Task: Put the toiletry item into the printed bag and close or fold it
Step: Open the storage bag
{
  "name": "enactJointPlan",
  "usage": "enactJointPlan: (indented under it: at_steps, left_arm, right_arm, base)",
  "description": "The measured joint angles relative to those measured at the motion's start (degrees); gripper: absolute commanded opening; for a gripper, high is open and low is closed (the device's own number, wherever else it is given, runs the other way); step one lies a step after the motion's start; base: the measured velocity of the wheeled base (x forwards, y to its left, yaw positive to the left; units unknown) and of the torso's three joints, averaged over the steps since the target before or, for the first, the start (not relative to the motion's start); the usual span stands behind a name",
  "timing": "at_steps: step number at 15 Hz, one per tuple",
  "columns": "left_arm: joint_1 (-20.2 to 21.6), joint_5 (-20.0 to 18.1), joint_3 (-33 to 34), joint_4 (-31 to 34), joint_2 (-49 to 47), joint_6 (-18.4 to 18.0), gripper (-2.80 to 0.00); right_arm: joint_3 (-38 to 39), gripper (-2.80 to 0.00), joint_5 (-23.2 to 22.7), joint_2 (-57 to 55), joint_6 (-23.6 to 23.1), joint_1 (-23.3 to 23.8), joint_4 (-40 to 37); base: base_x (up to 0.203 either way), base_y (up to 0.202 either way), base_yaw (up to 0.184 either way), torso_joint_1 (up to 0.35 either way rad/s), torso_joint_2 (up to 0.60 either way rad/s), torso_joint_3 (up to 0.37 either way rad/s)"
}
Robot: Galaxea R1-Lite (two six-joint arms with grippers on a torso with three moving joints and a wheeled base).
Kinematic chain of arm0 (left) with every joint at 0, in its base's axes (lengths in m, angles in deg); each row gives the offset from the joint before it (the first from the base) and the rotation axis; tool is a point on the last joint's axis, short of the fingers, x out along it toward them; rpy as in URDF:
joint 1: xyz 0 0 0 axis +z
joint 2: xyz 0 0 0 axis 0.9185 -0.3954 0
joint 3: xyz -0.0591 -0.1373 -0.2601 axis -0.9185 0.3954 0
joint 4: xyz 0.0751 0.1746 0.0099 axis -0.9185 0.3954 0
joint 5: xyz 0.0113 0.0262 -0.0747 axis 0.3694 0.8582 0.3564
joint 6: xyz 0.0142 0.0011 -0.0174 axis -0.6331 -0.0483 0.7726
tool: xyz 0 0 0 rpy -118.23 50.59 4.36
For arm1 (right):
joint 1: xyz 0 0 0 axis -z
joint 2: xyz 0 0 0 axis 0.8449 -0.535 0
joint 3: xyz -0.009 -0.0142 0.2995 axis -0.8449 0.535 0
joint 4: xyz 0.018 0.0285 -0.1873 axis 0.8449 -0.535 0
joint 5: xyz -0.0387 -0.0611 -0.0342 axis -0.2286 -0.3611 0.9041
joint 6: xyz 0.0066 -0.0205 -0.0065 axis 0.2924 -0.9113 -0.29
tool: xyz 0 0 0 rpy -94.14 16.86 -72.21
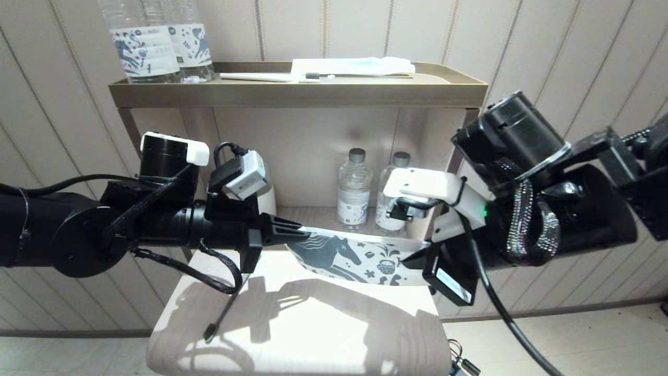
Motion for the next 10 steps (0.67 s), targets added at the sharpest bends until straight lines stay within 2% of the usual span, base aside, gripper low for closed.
enactJointPlan:
  at_steps: [5, 10]
  left_arm:
    - [-0.05, -0.02, 0.0, 0.06, -0.09, 0.02, -2.8]
    - [-0.26, 0.08, -0.06, -0.06, -0.65, -0.02, -2.8]
  right_arm:
    - [4.88, -2.8, -0.99, 5.29, 0.19, 2.64, -0.02]
    - [5.96, -2.8, -1.71, 6.09, 0.2, 2.53, 0.09]
  base:
    - [0.0, 0.0, 0.0, 0.0, 0.0, 0.0]
    - [0.0, 0.0, 0.0, 0.0, 0.0, 0.0]
